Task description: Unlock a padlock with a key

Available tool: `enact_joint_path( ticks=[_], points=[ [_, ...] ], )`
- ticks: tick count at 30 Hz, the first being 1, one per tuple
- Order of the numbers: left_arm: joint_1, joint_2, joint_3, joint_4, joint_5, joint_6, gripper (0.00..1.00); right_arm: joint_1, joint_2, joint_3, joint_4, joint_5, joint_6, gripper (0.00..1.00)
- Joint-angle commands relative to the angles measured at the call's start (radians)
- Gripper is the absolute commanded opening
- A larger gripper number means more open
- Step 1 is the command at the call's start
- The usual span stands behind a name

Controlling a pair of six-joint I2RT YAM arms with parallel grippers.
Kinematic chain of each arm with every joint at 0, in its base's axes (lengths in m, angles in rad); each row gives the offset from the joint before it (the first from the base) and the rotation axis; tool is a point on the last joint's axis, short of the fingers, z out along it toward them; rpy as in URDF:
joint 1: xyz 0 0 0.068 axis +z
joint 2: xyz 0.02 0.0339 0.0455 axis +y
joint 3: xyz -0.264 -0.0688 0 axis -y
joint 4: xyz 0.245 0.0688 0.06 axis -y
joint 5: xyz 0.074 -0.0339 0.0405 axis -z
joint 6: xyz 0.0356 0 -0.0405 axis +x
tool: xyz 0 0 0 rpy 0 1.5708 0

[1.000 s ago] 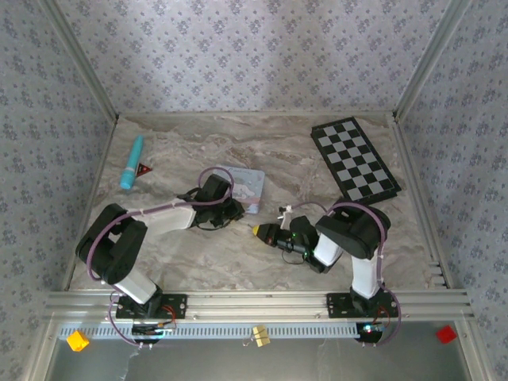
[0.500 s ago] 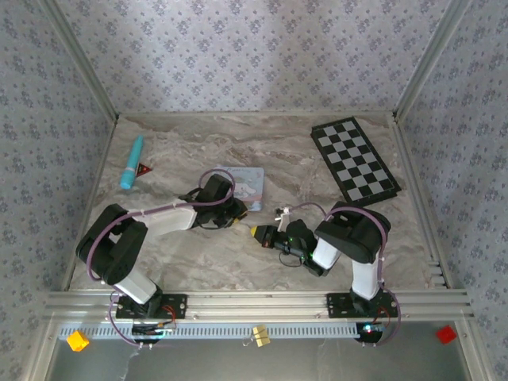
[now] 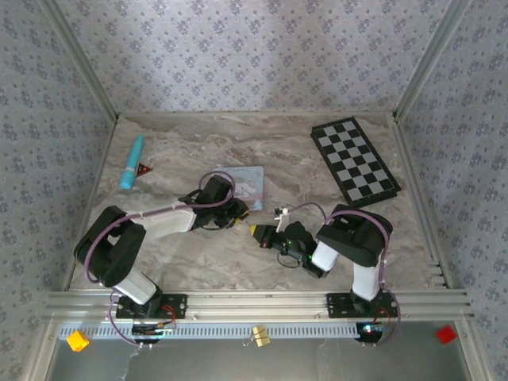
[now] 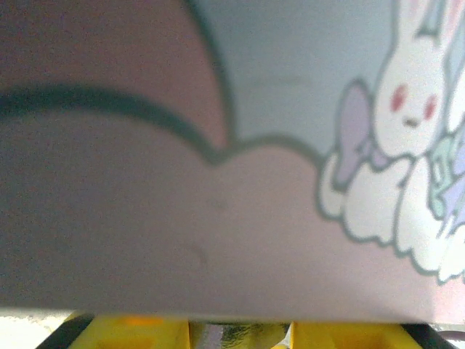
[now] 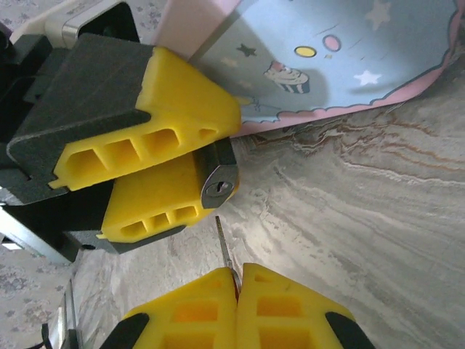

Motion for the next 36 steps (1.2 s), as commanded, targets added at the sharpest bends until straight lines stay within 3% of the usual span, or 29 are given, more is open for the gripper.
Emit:
enact_joint_path(
  ticks=[1, 11, 36],
  points=[
    [-0.009, -0.033, -0.015, 0.035, 0.031, -0.049, 0.18, 0.005, -0.009, 0.005, 0.007, 0.048, -0.028, 0.00],
    [-0.009, -0.041, -0.036, 0.072, 0.035, -0.078, 0.18, 0.013, -0.028, 0.004, 0.006, 0.095, -0.060, 0.00],
    [-0.020, -0.051, -0.057, 0.082, 0.040, -0.102, 0.17, 0.015, -0.018, 0.029, 0.007, 0.078, -0.053, 0.00]
  ],
)
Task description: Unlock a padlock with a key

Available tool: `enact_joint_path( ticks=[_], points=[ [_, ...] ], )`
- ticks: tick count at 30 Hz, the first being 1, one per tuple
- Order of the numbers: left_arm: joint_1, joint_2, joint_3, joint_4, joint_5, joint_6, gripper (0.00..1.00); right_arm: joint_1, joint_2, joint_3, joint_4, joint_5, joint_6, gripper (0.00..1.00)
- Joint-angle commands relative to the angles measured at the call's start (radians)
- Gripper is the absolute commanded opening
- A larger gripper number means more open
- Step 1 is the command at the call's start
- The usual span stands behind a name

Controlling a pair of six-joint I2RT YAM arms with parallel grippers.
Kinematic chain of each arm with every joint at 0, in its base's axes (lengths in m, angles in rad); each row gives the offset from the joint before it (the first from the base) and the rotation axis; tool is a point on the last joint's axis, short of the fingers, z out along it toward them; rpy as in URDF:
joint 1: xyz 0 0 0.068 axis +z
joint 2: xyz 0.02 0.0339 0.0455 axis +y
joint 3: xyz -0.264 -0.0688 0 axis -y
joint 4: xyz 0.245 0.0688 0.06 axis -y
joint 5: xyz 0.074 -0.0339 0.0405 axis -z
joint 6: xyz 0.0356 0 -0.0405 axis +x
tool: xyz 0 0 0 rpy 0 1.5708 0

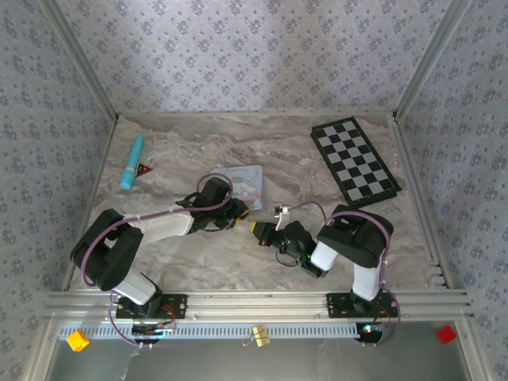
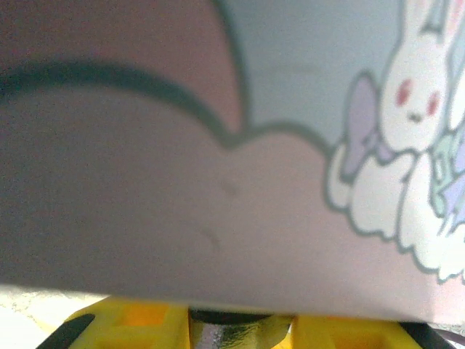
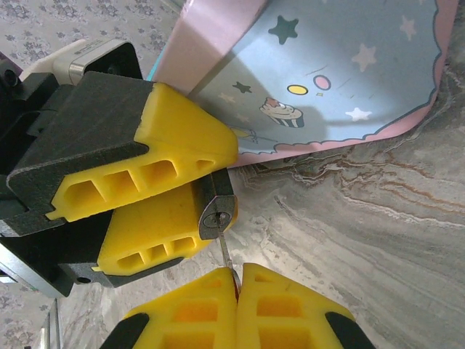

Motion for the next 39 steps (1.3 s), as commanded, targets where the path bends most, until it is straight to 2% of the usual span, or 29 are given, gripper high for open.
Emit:
enact_joint_path(
  ticks=[1, 25, 39],
  points=[
    [-0.015, -0.023, -0.013, 0.017, 0.037, -0.047, 0.17, 0.006, -0.007, 0.013, 0.007, 0.017, -0.018, 0.00],
    [-0.023, -0.045, -0.021, 0.022, 0.025, -0.074, 0.17, 0.008, -0.010, -0.012, 0.006, 0.103, -0.024, 0.00],
    [-0.015, -0.024, 0.015, 0.032, 0.019, -0.078, 0.16, 0.052, -0.027, -0.020, 0.007, 0.143, -0.065, 0.00]
  ],
)
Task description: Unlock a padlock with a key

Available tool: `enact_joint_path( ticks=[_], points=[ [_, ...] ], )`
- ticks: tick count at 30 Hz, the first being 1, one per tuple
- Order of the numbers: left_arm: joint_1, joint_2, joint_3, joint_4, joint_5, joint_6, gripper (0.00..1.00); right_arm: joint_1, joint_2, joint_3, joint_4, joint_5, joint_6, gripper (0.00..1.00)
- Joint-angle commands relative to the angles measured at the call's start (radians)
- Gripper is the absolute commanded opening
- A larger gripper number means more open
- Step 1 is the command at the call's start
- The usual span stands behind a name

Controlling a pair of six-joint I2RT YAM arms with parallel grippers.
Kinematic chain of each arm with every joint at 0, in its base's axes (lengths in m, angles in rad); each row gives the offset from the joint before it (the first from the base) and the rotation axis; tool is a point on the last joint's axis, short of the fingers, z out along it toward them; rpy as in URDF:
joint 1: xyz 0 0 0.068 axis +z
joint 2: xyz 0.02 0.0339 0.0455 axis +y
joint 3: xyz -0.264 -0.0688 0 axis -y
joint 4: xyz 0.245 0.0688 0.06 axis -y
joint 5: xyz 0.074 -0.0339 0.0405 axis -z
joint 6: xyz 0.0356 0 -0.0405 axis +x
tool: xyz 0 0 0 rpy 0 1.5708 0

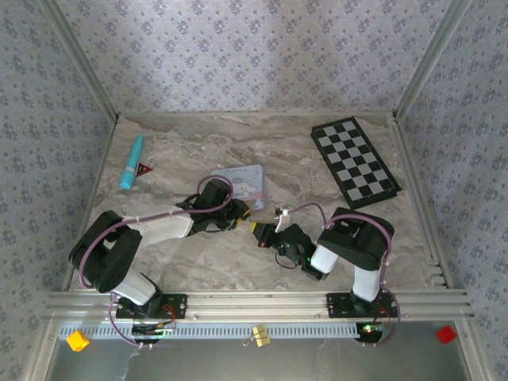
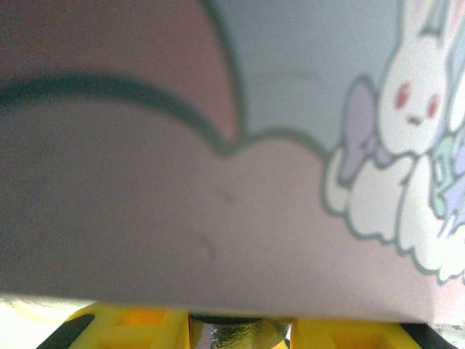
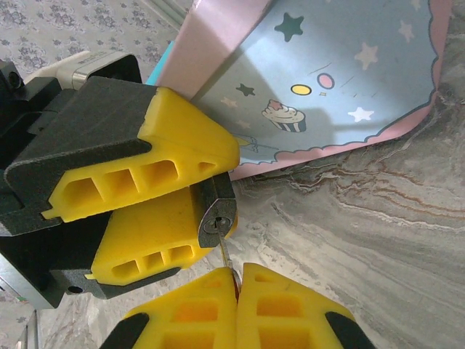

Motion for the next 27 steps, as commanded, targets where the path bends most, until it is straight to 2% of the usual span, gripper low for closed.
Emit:
enact_joint_path(
  ticks=[1, 9, 20, 27],
  points=[
    [-0.004, -0.007, 0.039, -0.001, 0.018, -0.025, 0.16, 0.012, -0.009, -0.008, 0.005, 0.044, -0.029, 0.00],
    [0.009, 0.010, 0.037, -0.007, 0.005, -0.020, 0.15, 0.014, -0.020, -0.016, -0.012, 0.052, -0.011, 0.00],
    [0.026, 0.066, 0.062, 0.041, 0.000, -0.012, 0.15, 0.012, -0.007, -0.012, -0.060, 0.000, 0.051, 0.00],
    [0.025, 0.055, 0.054, 0.020, -0.004, -0.002, 0.14, -0.005, -0.021, -0.025, -0.058, 0.022, 0.053, 0.00]
  ],
)
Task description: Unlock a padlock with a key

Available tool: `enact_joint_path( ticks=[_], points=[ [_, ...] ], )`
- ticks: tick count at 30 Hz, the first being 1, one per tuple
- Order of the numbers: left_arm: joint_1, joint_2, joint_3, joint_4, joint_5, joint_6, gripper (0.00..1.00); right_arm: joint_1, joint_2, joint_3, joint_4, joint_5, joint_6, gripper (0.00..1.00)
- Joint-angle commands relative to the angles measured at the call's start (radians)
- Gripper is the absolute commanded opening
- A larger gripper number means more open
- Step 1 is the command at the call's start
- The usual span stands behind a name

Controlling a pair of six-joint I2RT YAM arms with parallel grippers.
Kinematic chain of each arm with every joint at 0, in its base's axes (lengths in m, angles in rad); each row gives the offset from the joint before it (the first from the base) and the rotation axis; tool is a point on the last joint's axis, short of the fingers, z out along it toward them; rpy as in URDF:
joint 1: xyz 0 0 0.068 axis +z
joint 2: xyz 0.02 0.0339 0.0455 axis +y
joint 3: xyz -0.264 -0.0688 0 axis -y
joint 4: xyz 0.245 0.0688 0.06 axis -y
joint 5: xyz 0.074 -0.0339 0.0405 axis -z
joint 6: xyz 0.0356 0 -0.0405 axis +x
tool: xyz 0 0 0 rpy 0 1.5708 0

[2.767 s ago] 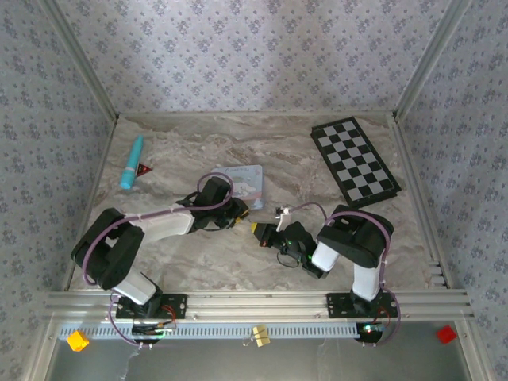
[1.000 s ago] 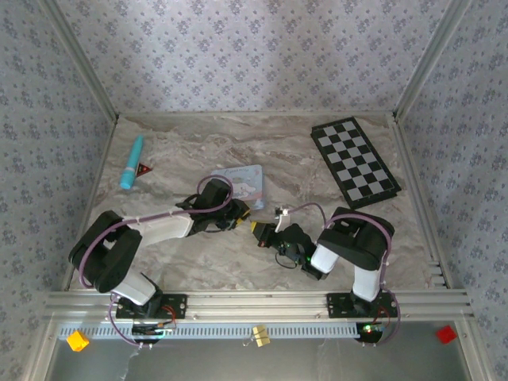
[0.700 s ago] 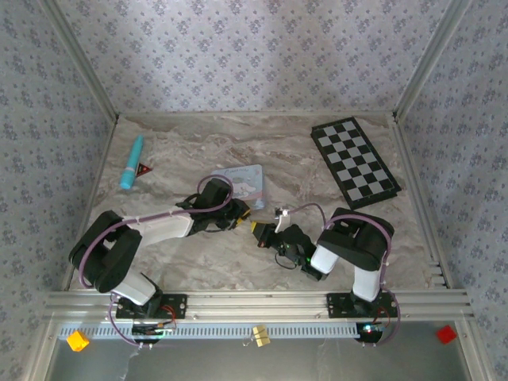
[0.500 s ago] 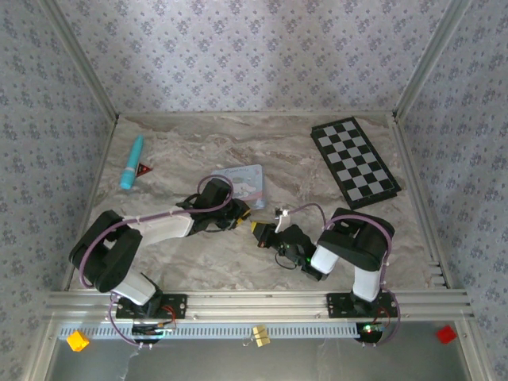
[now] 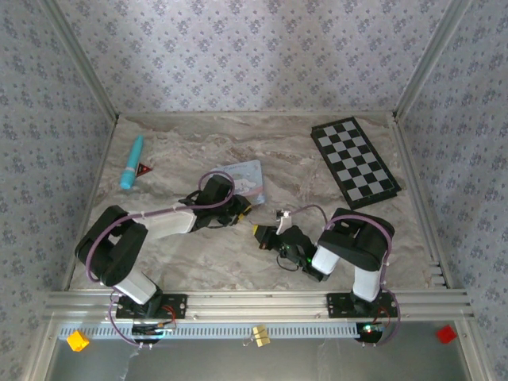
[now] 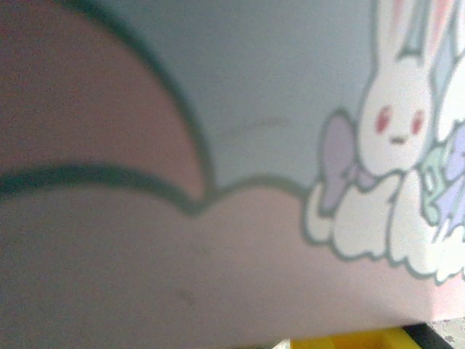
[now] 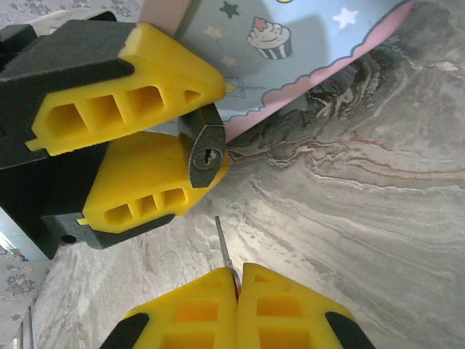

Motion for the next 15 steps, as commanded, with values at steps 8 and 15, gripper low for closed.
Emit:
enact_joint_path(
  ticks=[8, 15],
  points=[
    [0.000, -0.006, 0.007, -0.039, 0.002, 0.000, 0.14, -0.020, -0.025, 0.001, -0.003, 0.025, -0.021, 0.00],
    [-0.013, -0.001, 0.025, -0.078, 0.005, 0.023, 0.14, -0.020, -0.020, 0.010, -0.003, 0.033, -0.029, 0.00]
  ],
)
